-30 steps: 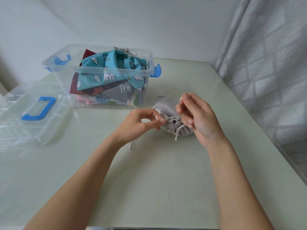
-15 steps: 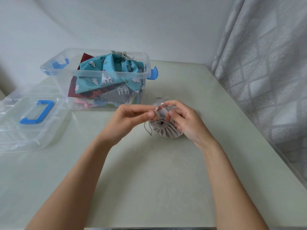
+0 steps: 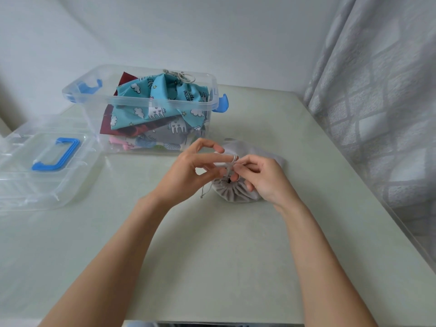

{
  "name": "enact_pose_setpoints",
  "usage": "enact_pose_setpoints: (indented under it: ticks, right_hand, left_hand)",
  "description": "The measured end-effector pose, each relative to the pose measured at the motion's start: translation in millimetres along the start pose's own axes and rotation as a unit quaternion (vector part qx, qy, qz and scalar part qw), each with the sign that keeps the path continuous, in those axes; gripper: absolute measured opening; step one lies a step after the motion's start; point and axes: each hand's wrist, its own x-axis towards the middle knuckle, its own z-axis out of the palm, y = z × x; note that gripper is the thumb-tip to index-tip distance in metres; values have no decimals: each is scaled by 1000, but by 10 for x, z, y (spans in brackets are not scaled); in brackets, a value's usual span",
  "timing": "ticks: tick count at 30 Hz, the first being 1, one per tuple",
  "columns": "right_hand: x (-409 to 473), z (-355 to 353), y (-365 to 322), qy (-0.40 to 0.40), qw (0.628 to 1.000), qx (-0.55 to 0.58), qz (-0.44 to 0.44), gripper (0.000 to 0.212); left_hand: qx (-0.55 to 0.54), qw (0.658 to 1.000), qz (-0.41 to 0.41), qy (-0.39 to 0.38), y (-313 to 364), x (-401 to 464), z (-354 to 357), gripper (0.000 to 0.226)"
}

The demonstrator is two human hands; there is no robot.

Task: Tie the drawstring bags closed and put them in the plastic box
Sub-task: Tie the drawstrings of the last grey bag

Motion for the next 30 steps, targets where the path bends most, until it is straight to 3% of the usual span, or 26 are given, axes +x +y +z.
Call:
enact_pose_setpoints:
  ticks: [9,11,16,21,25,30]
  right_hand:
    - [-37,60,-82,-70,996,10,-53,14]
    - [-33,69,-71,-56,997,11,-54,6]
    - [-9,74,-37,-6,998,-11,-55,27]
    - [-23,82,-76,-1,999,-11,-31,27]
    - [-42,65,-140,8,999,28,-12,23]
    - [-106,44,-236,-7,994,111,-3,15]
  left_hand:
    - [22,1000,-11,0,-12,9,-18,40]
    - [25,1000,-2,4,-1,7,-6,38]
    - [29,998,12,52,49,9,-45,22]
    - [81,995,18,47,20,7,-59,7]
    - [-24,995,-53,87,51,23,-41,5]
    - [-134,983,-125,28,102,20,35,47]
